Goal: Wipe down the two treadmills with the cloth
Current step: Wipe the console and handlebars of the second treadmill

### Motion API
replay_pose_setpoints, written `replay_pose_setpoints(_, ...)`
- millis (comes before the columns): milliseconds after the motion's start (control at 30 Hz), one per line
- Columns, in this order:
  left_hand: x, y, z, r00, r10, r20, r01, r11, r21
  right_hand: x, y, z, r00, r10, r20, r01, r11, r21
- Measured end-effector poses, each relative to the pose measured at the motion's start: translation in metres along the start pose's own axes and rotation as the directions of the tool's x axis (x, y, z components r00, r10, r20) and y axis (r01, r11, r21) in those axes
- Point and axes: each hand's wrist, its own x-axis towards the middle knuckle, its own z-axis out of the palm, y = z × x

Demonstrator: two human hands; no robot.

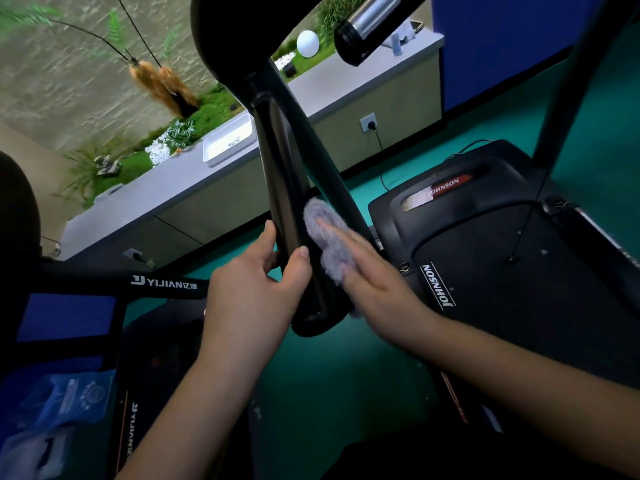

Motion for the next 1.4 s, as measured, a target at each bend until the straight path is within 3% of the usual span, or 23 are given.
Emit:
replay_pose_setpoints(67, -0.001, 0.001, 0.0, 1.0, 0.0, 0.0, 0.0, 1.0, 0.003, 0.025, 0.002, -0.004, 1.0, -0.002, 0.006, 0.002, 1.0, -0.015)
replay_pose_setpoints(233, 0.002, 0.002, 0.002, 1.0, -0.015, -0.006, 0.015, 1.0, 0.008, 0.106, -0.004, -0.02, 0.972, -0.157, 0.178, 0.206, 0.928, -0.311)
replay_pose_setpoints(433, 0.003, 0.003, 0.0, 0.999, -0.035, -0.003, 0.035, 0.999, -0.003, 0.205, -0.006, -0.022, 0.988, -0.11, 0.106, 0.148, 0.858, -0.492)
replay_pose_setpoints(567, 0.004, 0.0, 0.001, 1.0, -0.012, -0.013, 0.012, 1.0, 0.013, 0.196, -0.007, -0.018, 0.995, -0.095, 0.034, 0.1, 0.869, -0.484)
replay_pose_setpoints(667, 0.006, -0.002, 0.002, 1.0, 0.023, -0.016, -0.022, 0.999, 0.037, 0.151, -0.009, -0.015, 0.996, -0.087, -0.007, 0.078, 0.923, -0.377)
replay_pose_setpoints(833, 0.01, -0.008, 0.002, 0.998, 0.06, 0.007, -0.06, 0.997, 0.041, 0.058, -0.02, 0.004, 0.976, 0.099, -0.191, -0.13, 0.98, -0.154)
replay_pose_setpoints(967, 0.006, -0.01, 0.001, 1.0, 0.026, -0.013, -0.026, 0.999, -0.022, 0.007, -0.037, 0.013, 0.955, 0.203, -0.218, -0.211, 0.977, -0.013)
replay_pose_setpoints(1067, 0.005, -0.009, 0.0, 0.999, -0.012, 0.033, 0.014, 0.997, -0.072, -0.016, -0.047, 0.009, 0.948, 0.215, -0.233, -0.23, 0.972, -0.039)
replay_pose_setpoints(1233, 0.017, -0.002, -0.001, 0.999, -0.029, 0.031, 0.033, 0.986, -0.165, -0.015, -0.069, -0.021, 0.891, 0.114, -0.439, -0.213, 0.96, -0.183)
replay_pose_setpoints(1400, 0.051, 0.018, 0.011, 0.996, -0.09, 0.021, 0.091, 0.993, -0.073, 0.015, -0.087, -0.067, 0.906, 0.011, -0.423, -0.153, 0.941, -0.303)
